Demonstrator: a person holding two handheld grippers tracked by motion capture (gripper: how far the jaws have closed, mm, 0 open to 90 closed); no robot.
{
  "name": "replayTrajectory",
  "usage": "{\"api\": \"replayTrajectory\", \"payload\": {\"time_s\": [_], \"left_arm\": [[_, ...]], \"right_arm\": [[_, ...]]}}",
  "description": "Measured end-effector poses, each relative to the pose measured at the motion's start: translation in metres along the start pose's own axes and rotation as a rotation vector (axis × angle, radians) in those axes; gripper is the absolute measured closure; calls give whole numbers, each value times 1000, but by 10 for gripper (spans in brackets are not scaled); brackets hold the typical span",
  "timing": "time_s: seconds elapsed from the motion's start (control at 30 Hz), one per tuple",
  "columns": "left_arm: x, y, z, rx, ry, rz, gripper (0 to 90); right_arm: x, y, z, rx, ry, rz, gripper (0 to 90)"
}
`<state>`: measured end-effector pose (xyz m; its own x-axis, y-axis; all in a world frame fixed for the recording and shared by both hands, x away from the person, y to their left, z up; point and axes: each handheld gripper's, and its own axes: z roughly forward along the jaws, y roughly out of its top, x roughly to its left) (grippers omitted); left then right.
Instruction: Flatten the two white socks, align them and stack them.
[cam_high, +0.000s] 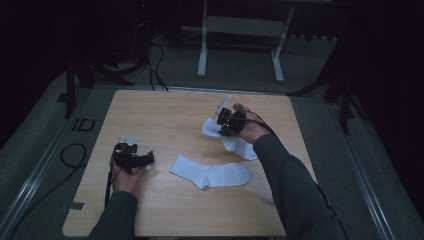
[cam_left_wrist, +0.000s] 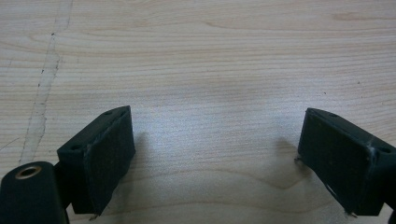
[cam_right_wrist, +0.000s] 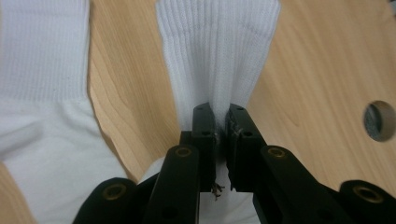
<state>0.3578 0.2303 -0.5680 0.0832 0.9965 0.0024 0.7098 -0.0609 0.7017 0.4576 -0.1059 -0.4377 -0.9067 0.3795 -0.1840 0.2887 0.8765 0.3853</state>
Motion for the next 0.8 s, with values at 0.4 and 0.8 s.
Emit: {"api": "replayTrajectory", "payload": {"time_s": [0.4,0.8], "left_arm": [[0,0,0,-1,0,-2,109],[0,0,0,-1,0,-2,109]], "right_arm": [[-3,-10,-39,-51,-18,6,828],[-1,-14,-71,-77,-25,-9,827]]}}
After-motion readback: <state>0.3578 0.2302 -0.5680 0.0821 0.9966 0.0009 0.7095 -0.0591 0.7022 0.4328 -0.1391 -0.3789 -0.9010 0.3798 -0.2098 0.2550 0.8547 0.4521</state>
